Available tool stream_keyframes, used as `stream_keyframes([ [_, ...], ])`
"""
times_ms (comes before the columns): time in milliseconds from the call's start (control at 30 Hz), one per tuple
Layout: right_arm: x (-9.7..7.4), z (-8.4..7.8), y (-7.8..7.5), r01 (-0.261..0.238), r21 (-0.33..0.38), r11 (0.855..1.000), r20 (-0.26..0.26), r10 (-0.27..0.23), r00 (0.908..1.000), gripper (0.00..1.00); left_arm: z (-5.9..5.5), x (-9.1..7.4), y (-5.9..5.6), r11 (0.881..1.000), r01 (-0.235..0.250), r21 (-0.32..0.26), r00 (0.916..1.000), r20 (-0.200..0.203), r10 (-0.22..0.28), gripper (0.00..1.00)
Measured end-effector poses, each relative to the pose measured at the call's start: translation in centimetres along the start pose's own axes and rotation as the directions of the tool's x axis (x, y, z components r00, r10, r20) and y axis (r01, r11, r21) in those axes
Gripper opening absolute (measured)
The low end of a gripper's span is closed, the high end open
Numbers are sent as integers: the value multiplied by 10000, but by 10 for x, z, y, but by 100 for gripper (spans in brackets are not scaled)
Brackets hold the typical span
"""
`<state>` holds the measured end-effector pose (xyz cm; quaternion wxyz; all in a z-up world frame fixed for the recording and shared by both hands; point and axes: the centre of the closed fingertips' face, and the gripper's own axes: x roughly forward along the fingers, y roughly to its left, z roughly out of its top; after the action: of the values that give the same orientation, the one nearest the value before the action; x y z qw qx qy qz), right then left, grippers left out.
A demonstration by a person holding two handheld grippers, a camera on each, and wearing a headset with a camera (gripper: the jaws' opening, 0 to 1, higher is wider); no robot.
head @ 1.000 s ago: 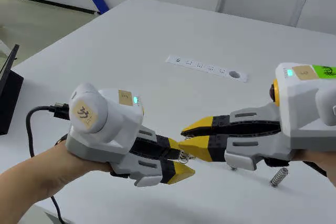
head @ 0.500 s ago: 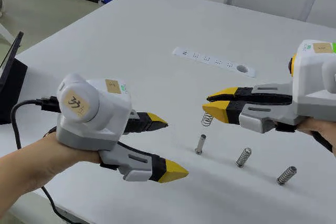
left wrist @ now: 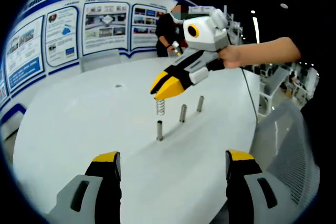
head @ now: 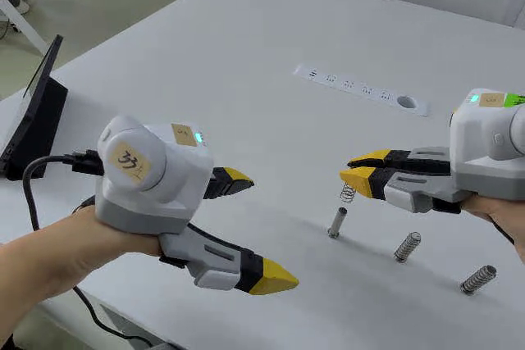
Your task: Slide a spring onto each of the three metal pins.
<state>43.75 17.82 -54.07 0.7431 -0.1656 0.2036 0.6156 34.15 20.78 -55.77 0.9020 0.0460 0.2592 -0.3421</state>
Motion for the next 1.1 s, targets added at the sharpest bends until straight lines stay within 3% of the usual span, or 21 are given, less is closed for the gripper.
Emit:
stream_keyframes([
  [167,6,-7,1,0,-11,10000,-157,0,9999,10,-3,-1,-1,10000,33,-82,10000,-60,-33,83],
  [333,11,-16,-3,97,12,10000,-398,-97,9992,10,4,-3,0,9996,-31,-287,9995,307,40,81],
  [800,23,-39,-9,397,149,9991,-621,-387,9973,11,0,-3,3,9994,-71,-343,9999,87,74,79],
  [1100,31,-57,-9,588,324,9977,-876,-557,9946,11,2,-5,9,9990,-236,-368,9994,231,245,76],
])
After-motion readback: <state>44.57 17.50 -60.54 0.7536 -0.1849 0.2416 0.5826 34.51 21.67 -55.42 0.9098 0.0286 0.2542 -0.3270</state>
